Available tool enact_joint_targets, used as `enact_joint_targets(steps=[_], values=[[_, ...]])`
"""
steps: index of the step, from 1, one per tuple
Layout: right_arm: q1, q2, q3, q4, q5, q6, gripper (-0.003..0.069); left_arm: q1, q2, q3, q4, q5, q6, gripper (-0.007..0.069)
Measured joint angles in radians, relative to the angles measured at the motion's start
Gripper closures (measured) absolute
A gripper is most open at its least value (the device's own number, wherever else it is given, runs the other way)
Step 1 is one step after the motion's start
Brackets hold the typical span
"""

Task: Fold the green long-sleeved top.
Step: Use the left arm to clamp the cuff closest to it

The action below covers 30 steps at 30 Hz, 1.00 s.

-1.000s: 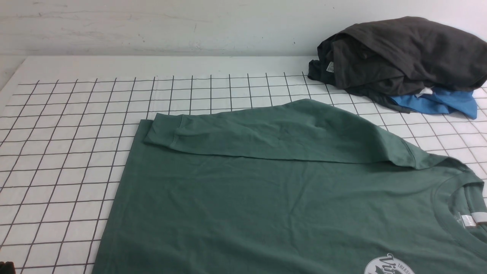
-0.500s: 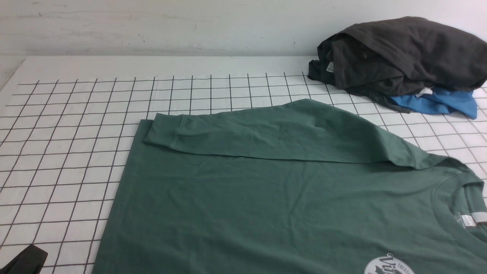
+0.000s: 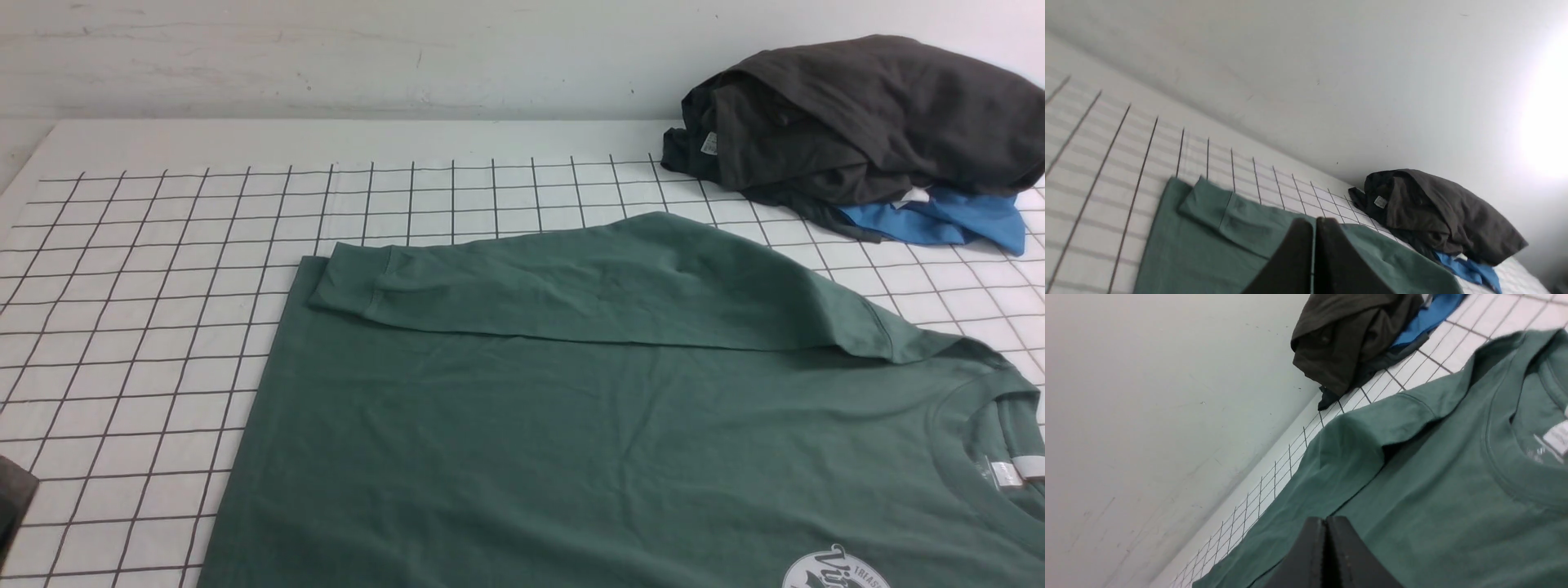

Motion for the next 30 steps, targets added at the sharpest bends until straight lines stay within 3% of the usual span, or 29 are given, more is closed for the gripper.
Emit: enact_joint_targets(steps=[4,7,11,15,18,20,24,25,28,30], values=[[0.000,0.051,-0.127,-0.062,-0.008,-0.125,0.0673,0.000,0.127,-0.123,0.063,0.143,0.119,0.0629],[0.000,0.218,-0.296,-0.179,0.039,-0.248,0.0673,0.000,0.329,-0.270,0.239,0.339,0.148,0.0629],[0.004,0.488,-0.552,-0.302,0.238,-0.382,0.0673,-0.013,0.605,-0.464,0.479,0.598,0.146,0.0629],[0.066,0.653,-0.695,-0.333,0.424,-0.412,0.0673,-0.108,0.750,-0.522,0.589,0.689,0.119,0.0612],[0.217,0.784,-0.764,-0.358,0.623,-0.445,0.0673,-0.286,0.869,-0.509,0.672,0.733,0.066,0.0518],[0.279,0.833,-0.769,-0.378,0.717,-0.452,0.0673,-0.346,0.916,-0.485,0.716,0.744,0.000,0.0455],[0.372,0.902,-0.769,-0.435,0.837,-0.460,0.0673,-0.393,1.033,-0.399,0.771,0.720,-0.164,0.0269],[0.374,0.904,-0.769,-0.441,0.841,-0.459,0.0673,-0.393,1.038,-0.389,0.774,0.715,-0.170,0.0260],[0.387,0.918,-0.769,-0.469,0.815,-0.459,0.0673,-0.395,1.132,-0.328,0.786,0.614,-0.235,0.0134],[0.389,0.918,-0.770,-0.468,0.786,-0.459,0.0673,-0.396,1.174,-0.320,0.786,0.573,-0.266,0.0105]])
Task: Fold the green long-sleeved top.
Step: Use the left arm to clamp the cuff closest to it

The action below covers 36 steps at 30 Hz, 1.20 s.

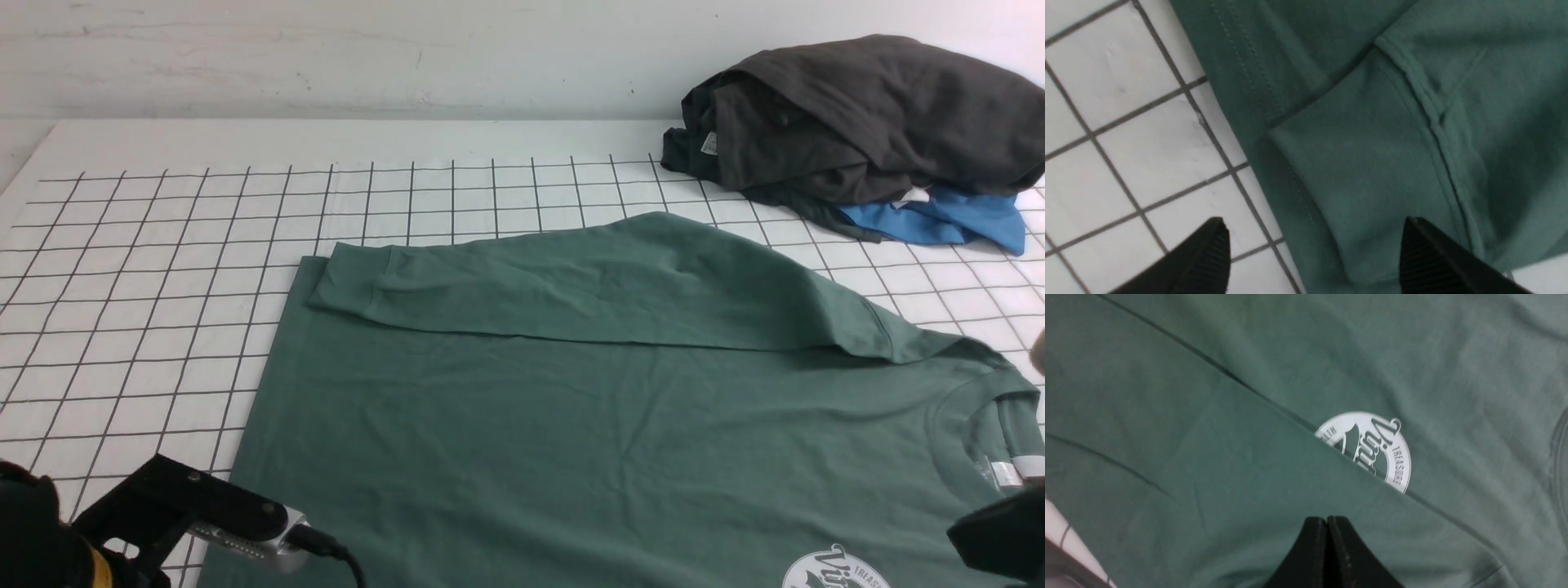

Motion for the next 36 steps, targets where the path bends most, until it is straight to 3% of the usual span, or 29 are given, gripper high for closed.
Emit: enact_joint_targets(steps=[4,10,22,27,36], values=[[0.000,0.000,0.000,0.000,-0.026,0.000,0.0673,-0.001,0.071,0.001,0.000,-0.079,-0.025,0.0107],[0.000,0.000,0.000,0.003,-0.026,0.000,0.0673,-0.001,0.161,0.001,-0.004,-0.120,-0.033,0.0183],[0.000,0.000,0.000,0.004,-0.026,0.000,0.0673,-0.003,0.221,0.001,-0.027,-0.135,-0.030,0.0450],[0.000,0.000,0.000,0.004,-0.026,0.000,0.0673,-0.003,0.175,0.001,-0.035,-0.135,-0.018,0.0597],[0.000,0.000,0.000,-0.008,-0.026,0.003,0.0673,-0.003,0.128,-0.083,-0.033,-0.060,0.049,0.0612]])
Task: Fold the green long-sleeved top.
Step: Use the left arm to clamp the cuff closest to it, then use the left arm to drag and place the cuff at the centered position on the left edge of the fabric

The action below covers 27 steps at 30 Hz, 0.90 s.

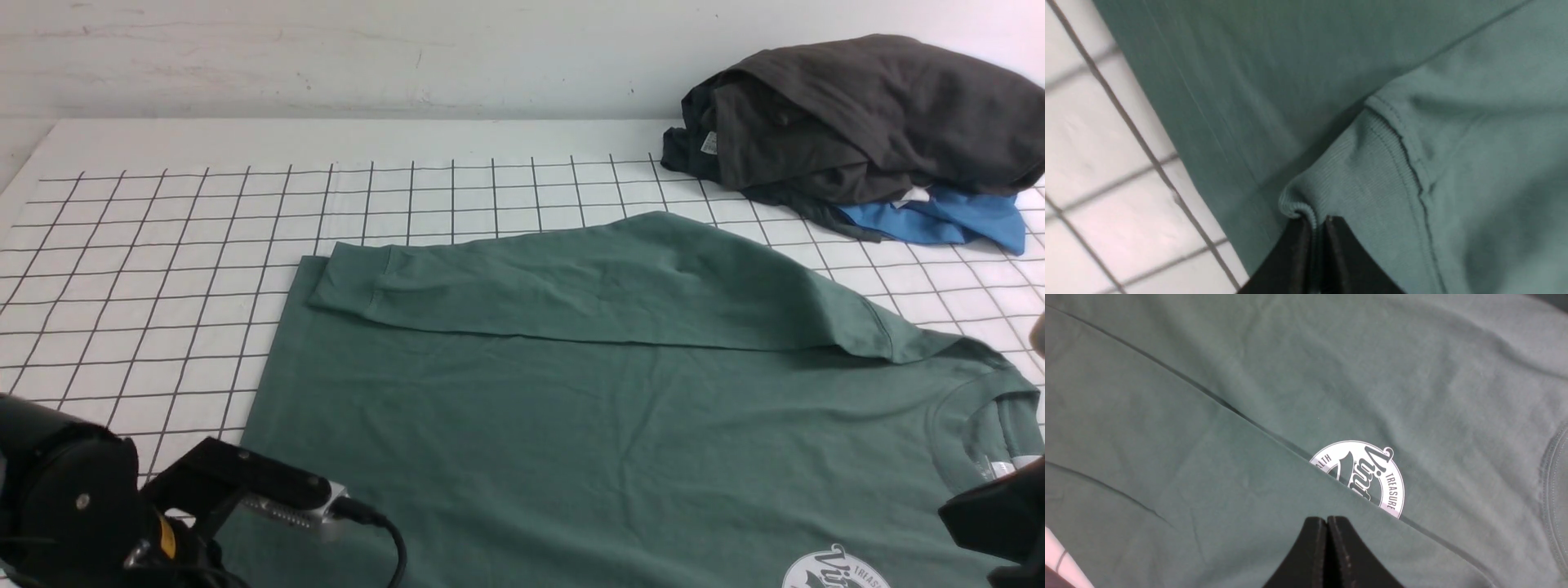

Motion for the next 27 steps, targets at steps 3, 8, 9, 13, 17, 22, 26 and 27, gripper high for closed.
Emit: enact_joint_targets(steps=[3,8,9,13,17,22,26,27], values=[[0.000,0.000,0.000,-0.050,0.001,0.044,0.0673,0.000,-0.025,-0.137,0.006,0.056,0.037,0.0612],[0.000,0.000,0.000,-0.145,0.001,0.131,0.0673,0.002,-0.016,-0.384,0.047,0.122,0.068,0.0612],[0.000,0.000,0.000,-0.164,0.001,0.152,0.0673,0.009,-0.001,-0.453,0.061,0.139,0.070,0.0612],[0.000,0.000,0.000,-0.191,0.001,0.176,0.0673,0.041,0.046,-0.552,0.073,0.151,0.070,0.0612],[0.000,0.000,0.000,-0.198,0.001,0.185,0.0673,0.097,0.175,-0.594,0.071,0.164,0.095,0.0612],[0.000,0.000,0.000,-0.198,-0.003,0.186,0.0673,0.126,0.345,-0.594,0.071,0.147,0.099,0.0603],[0.000,0.002,0.000,-0.205,-0.013,0.186,0.0673,0.162,0.431,-0.599,0.066,0.105,0.097,0.0528],[0.000,0.005,0.000,-0.205,-0.021,0.186,0.0673,0.171,0.446,-0.605,0.061,0.105,0.097,0.0494]])
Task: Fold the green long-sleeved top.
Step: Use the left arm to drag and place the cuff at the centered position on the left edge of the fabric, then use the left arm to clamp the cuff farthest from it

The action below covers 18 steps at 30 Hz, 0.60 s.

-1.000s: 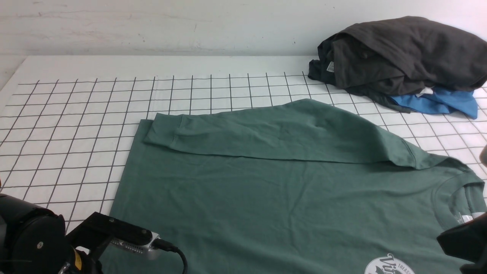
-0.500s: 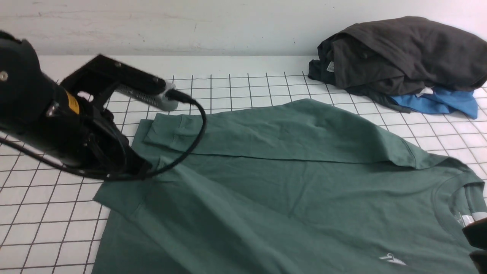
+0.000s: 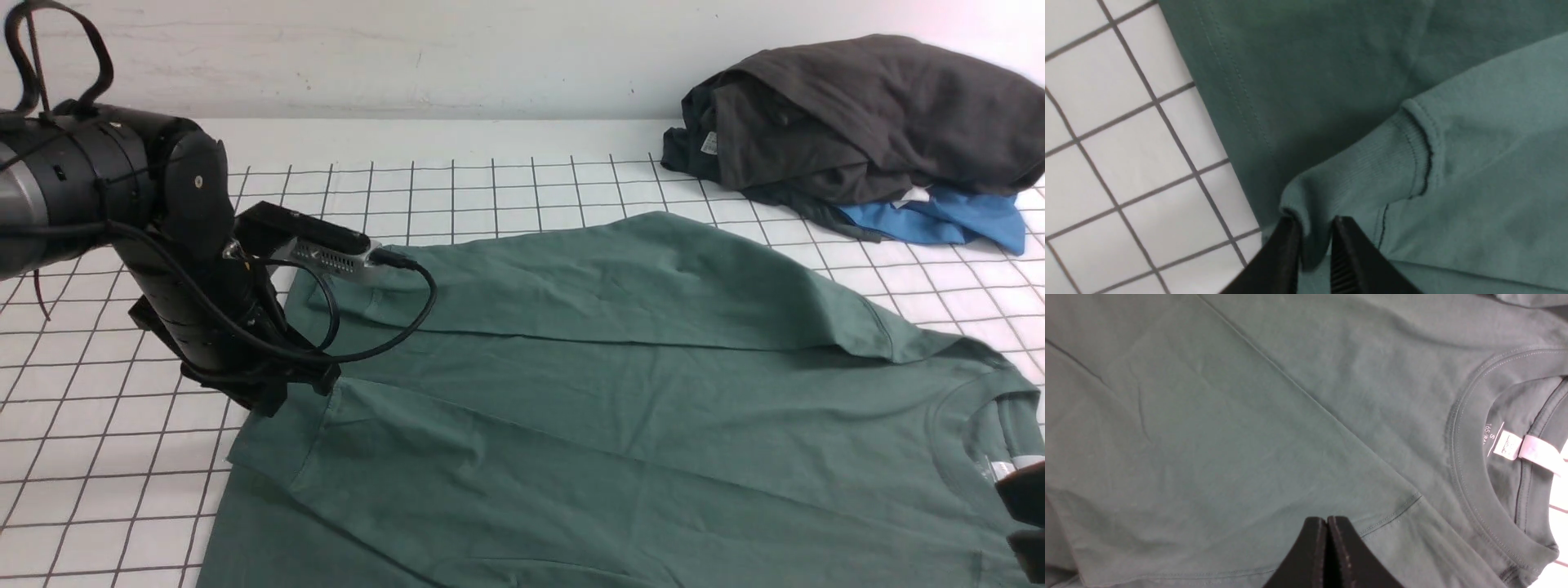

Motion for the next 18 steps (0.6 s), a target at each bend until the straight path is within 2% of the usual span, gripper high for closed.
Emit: enact_joint_targets(steps=[5,9,13,18], values=[[0.000,0.058,-0.010,-0.025,-0.045,0.004,0.0673,0.032,0.045,-0.072,-0.027,0.001,0.003,0.0272],[0.000,0.145,-0.068,-0.040,-0.059,0.012,0.0673,0.058,0.083,-0.188,-0.050,0.002,0.007,0.0129],[0.000,0.243,-0.163,-0.041,-0.091,0.014,0.0673,0.089,0.178,-0.347,-0.078,0.000,0.007,0.0086],[0.000,0.339,-0.256,-0.041,-0.131,0.014,0.0673,0.102,0.334,-0.509,-0.096,-0.004,0.007,0.0094]])
